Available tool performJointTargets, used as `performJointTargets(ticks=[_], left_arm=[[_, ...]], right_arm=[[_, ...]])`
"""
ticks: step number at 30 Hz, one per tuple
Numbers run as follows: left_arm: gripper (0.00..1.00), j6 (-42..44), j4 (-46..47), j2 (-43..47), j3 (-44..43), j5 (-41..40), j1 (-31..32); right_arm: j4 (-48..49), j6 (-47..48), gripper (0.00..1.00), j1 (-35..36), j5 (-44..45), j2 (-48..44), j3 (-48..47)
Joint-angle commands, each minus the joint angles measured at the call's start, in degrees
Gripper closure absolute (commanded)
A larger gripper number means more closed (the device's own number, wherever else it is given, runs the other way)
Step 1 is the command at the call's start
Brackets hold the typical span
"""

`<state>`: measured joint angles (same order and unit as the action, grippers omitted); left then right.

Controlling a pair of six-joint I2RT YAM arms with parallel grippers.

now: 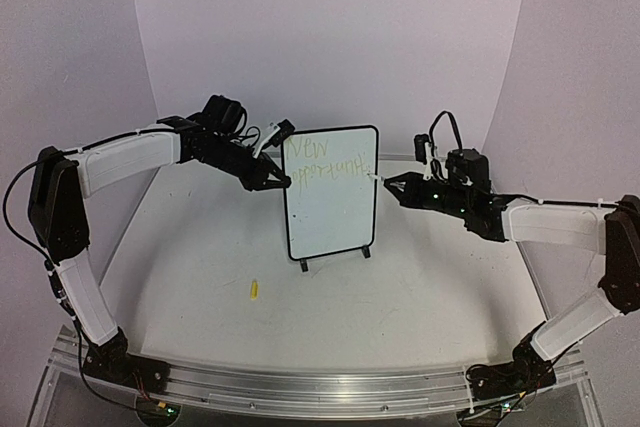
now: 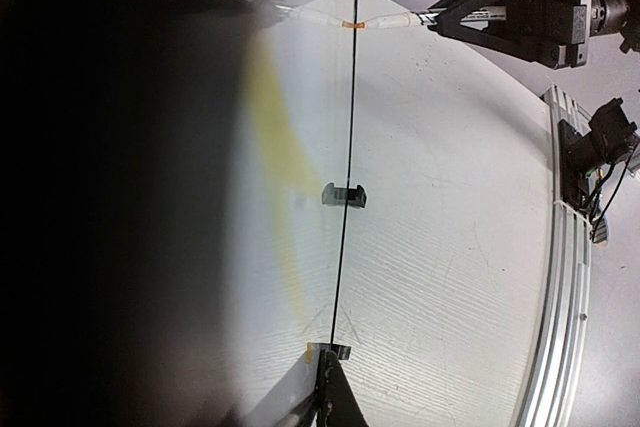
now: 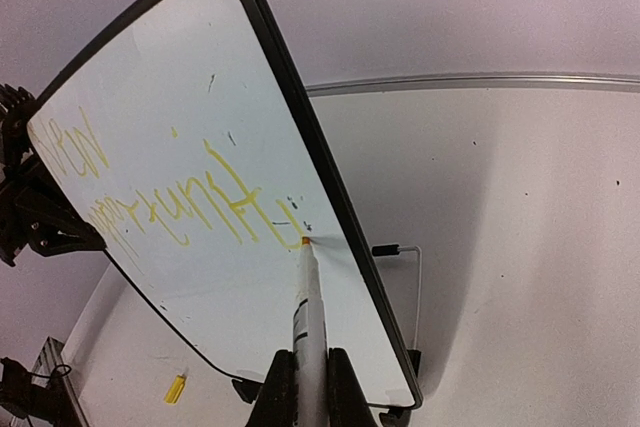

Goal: Write a sentence on the whiteboard

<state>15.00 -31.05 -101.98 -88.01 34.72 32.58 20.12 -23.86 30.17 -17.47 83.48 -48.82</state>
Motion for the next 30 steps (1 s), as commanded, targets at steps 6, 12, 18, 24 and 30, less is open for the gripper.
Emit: performJointTargets(ticks=[6,12,18,24,30], left_arm=[[1.00,2.69,-4.30,1.69,0.93,-5.24,0.45],[1.00,2.75,-4.32,1.60,0.91,-5.20,0.47],[1.00,2.72,-4.37,1.49,0.92,-5.25,0.48],[1.00,2.69,-4.33,1.37,0.91,-5.08,0.56],[1.00,2.68,-4.29,1.35,0.97,-5.07,0.56]], right_arm=[[2.21,-0.64,1.00,0.26,-1.44,-6.32,-0.03],[2.03,0.01,1.00,0.37,-1.86,-4.58,-2.58],[2.12,0.37,1.00,0.42,-1.83,-2.33,-4.04],[2.04,0.30,1.00,0.47,-1.43,-1.15,-4.44],[1.86,0.39,1.00,0.48,-0.27,-0.28,-4.80]])
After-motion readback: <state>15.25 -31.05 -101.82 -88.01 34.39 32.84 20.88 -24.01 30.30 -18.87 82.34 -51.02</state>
